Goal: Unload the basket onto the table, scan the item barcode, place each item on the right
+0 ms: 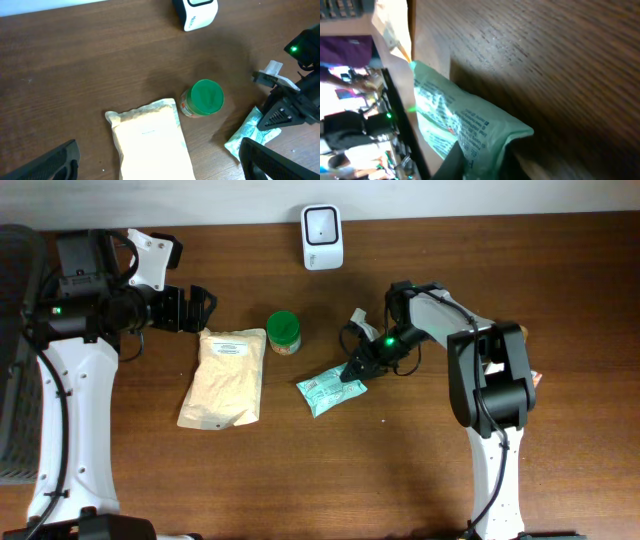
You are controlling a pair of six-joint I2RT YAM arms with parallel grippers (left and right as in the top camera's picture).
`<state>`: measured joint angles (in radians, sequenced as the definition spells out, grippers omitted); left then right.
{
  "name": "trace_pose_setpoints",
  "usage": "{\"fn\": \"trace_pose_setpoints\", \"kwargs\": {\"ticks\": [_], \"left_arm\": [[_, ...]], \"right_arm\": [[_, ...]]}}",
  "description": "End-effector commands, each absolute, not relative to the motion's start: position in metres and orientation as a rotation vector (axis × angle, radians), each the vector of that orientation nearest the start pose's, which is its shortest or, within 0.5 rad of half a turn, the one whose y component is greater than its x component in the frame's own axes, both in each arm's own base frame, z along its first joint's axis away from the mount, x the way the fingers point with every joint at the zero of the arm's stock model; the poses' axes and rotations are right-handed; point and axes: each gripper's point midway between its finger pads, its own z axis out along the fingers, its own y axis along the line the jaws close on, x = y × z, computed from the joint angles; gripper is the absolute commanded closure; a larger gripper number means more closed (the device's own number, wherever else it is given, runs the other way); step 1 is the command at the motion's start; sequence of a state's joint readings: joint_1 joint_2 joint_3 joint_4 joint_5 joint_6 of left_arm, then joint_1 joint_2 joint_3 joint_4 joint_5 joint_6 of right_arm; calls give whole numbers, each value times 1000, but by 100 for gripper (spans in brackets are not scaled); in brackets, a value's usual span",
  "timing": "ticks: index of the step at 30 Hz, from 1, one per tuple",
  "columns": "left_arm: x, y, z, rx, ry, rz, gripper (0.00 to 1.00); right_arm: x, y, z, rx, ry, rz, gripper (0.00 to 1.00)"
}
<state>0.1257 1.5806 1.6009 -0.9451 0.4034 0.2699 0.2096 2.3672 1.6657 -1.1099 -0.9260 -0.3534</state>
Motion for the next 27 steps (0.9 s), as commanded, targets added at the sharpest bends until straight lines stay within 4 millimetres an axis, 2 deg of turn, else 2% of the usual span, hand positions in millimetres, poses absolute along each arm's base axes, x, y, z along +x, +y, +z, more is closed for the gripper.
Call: {"fn": "trace_pose_setpoints", "kwargs": {"ticks": [1, 4, 7, 10, 12, 15, 16, 21, 25, 27], "left_arm": [[413, -13, 256, 349, 2396, -315, 1], [413, -13, 256, 349, 2396, -315, 1], [413, -13, 256, 349, 2396, -315, 1], [413, -13, 256, 349, 2396, -315, 1], [413, -13, 256, 349, 2396, -316, 1], [413, -13, 256, 349, 2396, -315, 1], [413, -13, 256, 349, 2396, -315, 1], [413, -13, 256, 349, 2396, -315, 1], [413, -13, 256, 349, 2396, -315, 1], [413, -13, 256, 349, 2396, -316, 1]], "right_arm": [[352, 230, 16, -636, 2800, 1608, 96], [353, 238, 20, -650, 2759, 1644, 96], [354, 236, 24, -625, 2767, 1652, 96], [360, 226, 46, -593, 2759, 1633, 96], [366, 217, 72, -587, 2721, 1596, 96], [375, 202, 122, -593, 2618, 1525, 96], [377, 194, 153, -588, 2560, 1482, 96], [373, 160, 235, -495, 2440, 1338, 96], [361, 135, 277, -417, 2374, 1273, 96], [357, 125, 288, -342, 2387, 1224, 96]]}}
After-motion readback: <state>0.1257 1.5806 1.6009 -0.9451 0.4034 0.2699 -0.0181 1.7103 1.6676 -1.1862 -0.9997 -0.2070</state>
